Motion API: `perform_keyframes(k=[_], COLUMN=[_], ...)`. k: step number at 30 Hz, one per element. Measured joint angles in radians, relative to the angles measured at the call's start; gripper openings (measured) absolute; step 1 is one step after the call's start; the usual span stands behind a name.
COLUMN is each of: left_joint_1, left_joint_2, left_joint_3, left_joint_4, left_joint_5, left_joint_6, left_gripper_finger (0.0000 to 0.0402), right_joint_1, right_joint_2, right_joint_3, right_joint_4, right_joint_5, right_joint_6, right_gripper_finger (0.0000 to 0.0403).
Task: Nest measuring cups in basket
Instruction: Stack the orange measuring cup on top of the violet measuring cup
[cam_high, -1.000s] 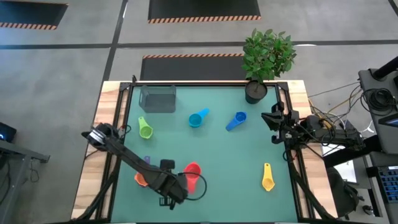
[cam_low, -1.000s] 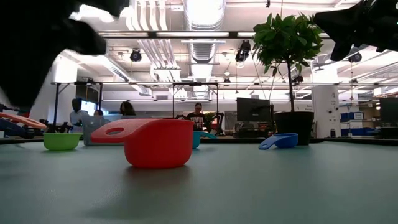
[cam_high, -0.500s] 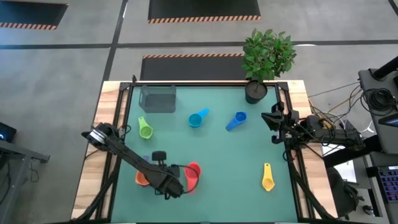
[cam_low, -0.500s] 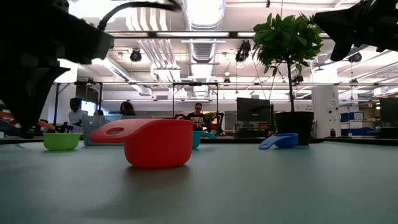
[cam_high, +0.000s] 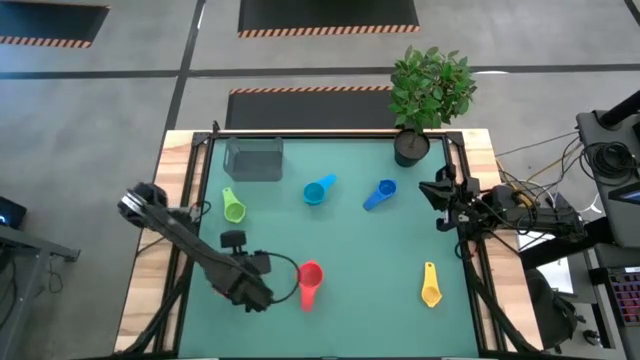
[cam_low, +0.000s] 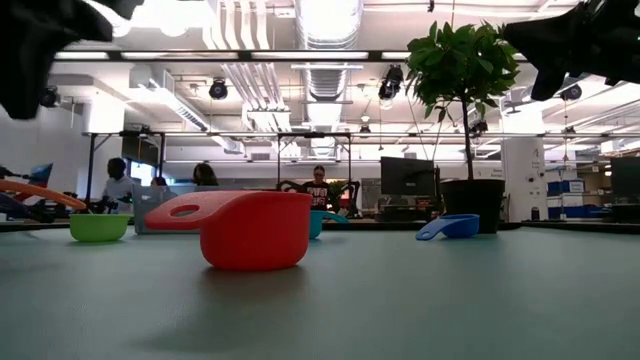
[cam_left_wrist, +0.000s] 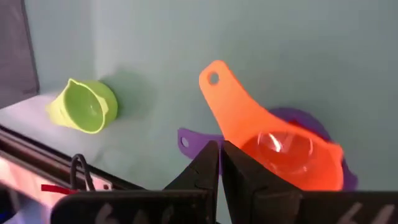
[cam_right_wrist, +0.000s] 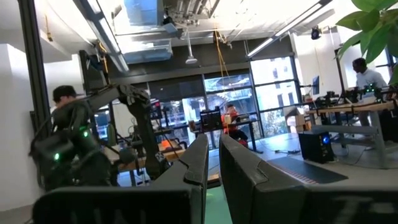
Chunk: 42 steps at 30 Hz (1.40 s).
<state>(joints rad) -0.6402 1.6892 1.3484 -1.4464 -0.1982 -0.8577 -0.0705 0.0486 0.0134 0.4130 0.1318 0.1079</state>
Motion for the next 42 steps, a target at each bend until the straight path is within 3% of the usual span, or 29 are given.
perform_keyframes(k=[6, 11, 16, 23, 32, 42], left_joint_1=[-0.068, -0.076, -0.051, 0.013, 0.036, 0.035], left_joint_2=[-0.179, -0.255, -0.255, -0.191, -0.095, -0.054], left_joint_3=[-0.146, -0.280, -0.337, -0.336, -0.337, -0.337], left_joint_4=[0.162, 0.316, 0.534, 0.682, 0.644, 0.470], left_joint_5=[-0.051, -0.067, -0.180, -0.186, -0.111, -0.079], left_joint_6=[-0.084, -0.126, -0.050, 0.048, 0.061, -0.006], left_gripper_finger=[0.0000, 0.0000, 0.0000, 0.0000, 0.0000, 0.0000], right_joint_1=[0.000, 0.000, 0.000, 0.000, 0.000, 0.000], right_joint_2=[0.020, 0.076, 0.147, 0.198, 0.236, 0.256], right_joint_3=[0.000, 0.000, 0.000, 0.012, 0.048, 0.073], right_joint_4=[-0.003, 0.042, 0.096, 0.116, 0.089, 0.053], right_joint_5=[0.000, 0.000, 0.000, 0.031, 0.026, 0.026], right_joint_6=[0.025, 0.038, 0.052, 0.051, 0.049, 0.047], right_gripper_finger=[0.0028, 0.0028, 0.0028, 0.0028, 0.0028, 0.0028])
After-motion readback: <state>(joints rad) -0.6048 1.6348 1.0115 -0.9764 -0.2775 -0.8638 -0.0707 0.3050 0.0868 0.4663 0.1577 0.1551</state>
